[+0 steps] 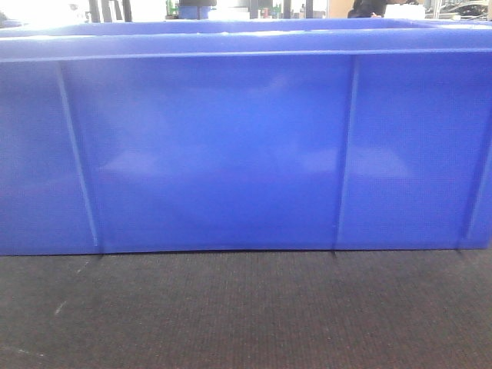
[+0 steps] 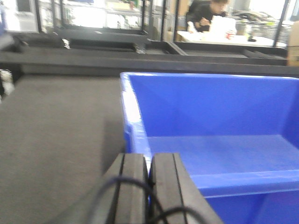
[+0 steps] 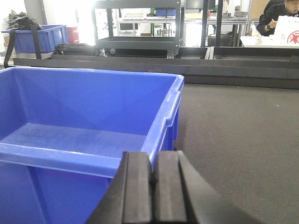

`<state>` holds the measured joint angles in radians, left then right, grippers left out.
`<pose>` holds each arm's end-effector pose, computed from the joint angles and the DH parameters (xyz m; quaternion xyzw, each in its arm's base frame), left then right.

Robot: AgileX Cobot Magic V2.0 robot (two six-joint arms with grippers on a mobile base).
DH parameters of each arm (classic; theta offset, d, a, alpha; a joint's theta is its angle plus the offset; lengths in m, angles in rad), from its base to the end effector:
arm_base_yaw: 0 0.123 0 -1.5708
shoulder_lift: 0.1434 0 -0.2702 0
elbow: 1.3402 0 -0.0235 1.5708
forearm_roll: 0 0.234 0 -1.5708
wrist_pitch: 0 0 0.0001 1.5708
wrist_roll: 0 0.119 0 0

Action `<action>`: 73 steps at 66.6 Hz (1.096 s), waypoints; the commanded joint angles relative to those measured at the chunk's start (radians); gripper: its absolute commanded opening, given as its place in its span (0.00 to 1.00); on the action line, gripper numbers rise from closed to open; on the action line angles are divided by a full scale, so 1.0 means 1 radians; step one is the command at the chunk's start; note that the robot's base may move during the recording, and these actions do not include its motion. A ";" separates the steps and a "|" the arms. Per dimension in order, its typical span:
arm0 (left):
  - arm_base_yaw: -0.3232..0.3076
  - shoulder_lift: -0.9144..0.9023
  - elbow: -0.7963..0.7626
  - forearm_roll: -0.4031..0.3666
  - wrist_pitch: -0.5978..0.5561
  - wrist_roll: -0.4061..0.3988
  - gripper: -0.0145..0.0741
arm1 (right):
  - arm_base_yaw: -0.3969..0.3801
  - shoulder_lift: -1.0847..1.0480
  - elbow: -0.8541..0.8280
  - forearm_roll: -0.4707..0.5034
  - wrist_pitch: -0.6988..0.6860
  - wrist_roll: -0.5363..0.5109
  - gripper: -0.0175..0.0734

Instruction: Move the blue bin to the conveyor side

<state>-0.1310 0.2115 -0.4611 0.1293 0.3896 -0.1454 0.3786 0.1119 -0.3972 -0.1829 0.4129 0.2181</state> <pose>0.0785 -0.0045 0.3104 0.0213 0.7242 -0.0362 0.6883 0.0651 0.0165 0.2941 -0.0924 0.7131 0.1221 0.6841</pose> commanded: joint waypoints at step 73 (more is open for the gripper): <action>0.149 -0.212 0.461 -0.129 -0.356 0.195 0.15 | 0.000 -0.006 0.003 -0.010 -0.028 -0.003 0.10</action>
<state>0.0118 0.0052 0.0018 0.0000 0.0615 0.0431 0.3786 0.1119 -0.3955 -0.1845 0.4073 0.2181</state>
